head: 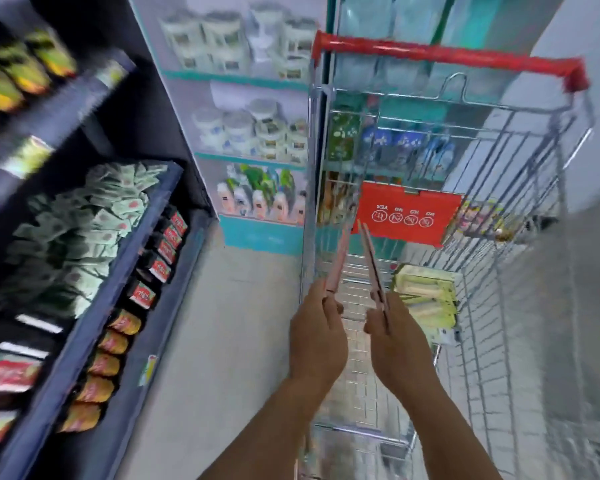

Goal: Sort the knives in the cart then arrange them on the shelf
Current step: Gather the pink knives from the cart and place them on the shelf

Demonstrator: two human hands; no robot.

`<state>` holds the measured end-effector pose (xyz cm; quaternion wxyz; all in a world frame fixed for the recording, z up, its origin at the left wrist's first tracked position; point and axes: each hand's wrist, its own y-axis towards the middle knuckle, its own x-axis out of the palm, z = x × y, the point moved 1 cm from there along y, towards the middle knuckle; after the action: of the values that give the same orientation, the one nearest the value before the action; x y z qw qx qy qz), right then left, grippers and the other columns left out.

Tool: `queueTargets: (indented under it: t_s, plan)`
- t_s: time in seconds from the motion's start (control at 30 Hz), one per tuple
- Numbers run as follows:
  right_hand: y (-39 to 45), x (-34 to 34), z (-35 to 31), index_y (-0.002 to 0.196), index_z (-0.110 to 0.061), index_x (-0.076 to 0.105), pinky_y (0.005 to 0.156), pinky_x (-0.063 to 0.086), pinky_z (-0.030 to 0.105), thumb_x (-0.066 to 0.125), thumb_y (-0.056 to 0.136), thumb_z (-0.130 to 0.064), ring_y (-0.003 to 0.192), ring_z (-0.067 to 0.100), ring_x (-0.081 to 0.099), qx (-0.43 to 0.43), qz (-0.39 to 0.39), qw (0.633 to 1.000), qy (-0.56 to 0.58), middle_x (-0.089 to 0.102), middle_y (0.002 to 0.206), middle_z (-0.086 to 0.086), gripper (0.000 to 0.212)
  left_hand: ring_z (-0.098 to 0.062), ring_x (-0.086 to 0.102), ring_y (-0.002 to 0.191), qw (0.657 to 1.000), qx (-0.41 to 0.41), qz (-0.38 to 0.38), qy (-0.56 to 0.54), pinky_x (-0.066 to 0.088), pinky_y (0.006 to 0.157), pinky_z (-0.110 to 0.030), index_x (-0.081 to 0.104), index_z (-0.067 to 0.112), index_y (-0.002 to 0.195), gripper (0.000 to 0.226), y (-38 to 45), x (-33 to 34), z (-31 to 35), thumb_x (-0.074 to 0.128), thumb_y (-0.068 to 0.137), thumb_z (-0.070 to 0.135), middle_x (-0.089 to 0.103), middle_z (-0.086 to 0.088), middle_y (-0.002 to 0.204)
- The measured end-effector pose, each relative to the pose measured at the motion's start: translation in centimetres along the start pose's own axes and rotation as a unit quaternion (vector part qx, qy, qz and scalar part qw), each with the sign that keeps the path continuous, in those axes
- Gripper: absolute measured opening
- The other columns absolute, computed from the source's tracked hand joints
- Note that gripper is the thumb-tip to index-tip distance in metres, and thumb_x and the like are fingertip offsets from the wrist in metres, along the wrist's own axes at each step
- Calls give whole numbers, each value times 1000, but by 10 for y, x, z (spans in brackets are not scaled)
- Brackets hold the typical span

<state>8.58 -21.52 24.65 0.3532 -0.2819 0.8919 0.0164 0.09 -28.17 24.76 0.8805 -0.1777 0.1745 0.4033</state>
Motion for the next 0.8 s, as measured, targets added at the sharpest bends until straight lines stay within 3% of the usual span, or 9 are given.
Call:
queueTargets:
  t_s: [0.07, 0.13, 0.2, 0.27, 0.4, 0.5, 0.6, 0.7, 0.8]
  plan:
    - [-15, -7, -27, 108, -23, 48, 51, 32, 20, 38, 99, -20, 62, 7, 50, -29, -4, 1000, 1, 57, 75, -2, 13, -6, 55, 84, 999, 17, 28, -7, 40, 69, 1, 45, 27, 133, 33, -13, -30, 13, 34, 102, 20, 63, 5, 106]
    - [-28, -13, -52, 114, -22, 48, 49, 29, 19, 37, 100, -21, 60, 5, 49, -62, -7, 998, -4, 55, 73, -5, 18, 0, 53, 82, 997, 34, 70, -10, 33, 66, 6, 44, 25, 137, 37, -23, -59, 25, 36, 102, 16, 62, 3, 110]
    - [-37, -17, -77, 117, -19, 48, 47, 27, 14, 36, 100, -22, 59, 0, 45, -99, -14, 995, -4, 52, 74, -8, 20, 5, 51, 80, 992, 56, 111, -2, 35, 67, 2, 43, 25, 138, 40, -33, -86, 34, 36, 101, 13, 60, 1, 109]
    - [-46, -19, -101, 125, -19, 43, 50, 31, 12, 37, 100, -23, 62, 2, 47, -131, -26, 991, 12, 54, 85, -4, 26, -1, 50, 80, 987, 67, 145, 23, 36, 68, -4, 42, 26, 140, 44, -44, -109, 40, 36, 99, 8, 58, 2, 107]
    - [-72, -13, -153, 146, -25, 24, 72, 49, 36, 38, 97, -25, 84, 27, 63, -223, -56, 973, 19, 62, 105, 4, 50, -14, 53, 90, 968, 74, 227, 80, 34, 71, -15, 47, 18, 137, 40, -75, -165, 43, 36, 100, 11, 55, -1, 102]
    - [-92, -7, -186, 151, -27, 19, 80, 43, 30, 38, 99, -21, 107, 29, 58, -284, -93, 954, 3, 57, 130, 6, 55, -24, 55, 92, 942, 85, 308, 108, 32, 69, -23, 59, 13, 119, 27, -102, -206, 42, 39, 101, 17, 57, -5, 93]
    - [-116, 3, -220, 151, -30, 18, 92, 38, 29, 33, 101, -23, 125, 24, 47, -329, -141, 934, -13, 43, 147, 2, 52, -21, 52, 74, 920, 70, 370, 108, 26, 60, -22, 59, 20, 97, 21, -131, -244, 42, 39, 102, 26, 53, 0, 78]
    - [-144, 20, -252, 151, -29, 18, 96, 36, 28, 29, 102, -20, 128, 21, 42, -373, -182, 910, -20, 39, 148, 1, 51, -10, 48, 73, 900, 64, 417, 110, 29, 65, -18, 61, 21, 118, 26, -163, -281, 36, 40, 101, 21, 54, 0, 86]
    - [-178, 45, -286, 151, -27, 17, 91, 38, 31, 29, 102, -19, 120, 25, 45, -412, -205, 887, -36, 42, 142, 6, 51, -7, 43, 73, 890, 52, 436, 126, 28, 67, -14, 48, 18, 138, 45, -196, -324, 26, 38, 97, 3, 44, 0, 91]
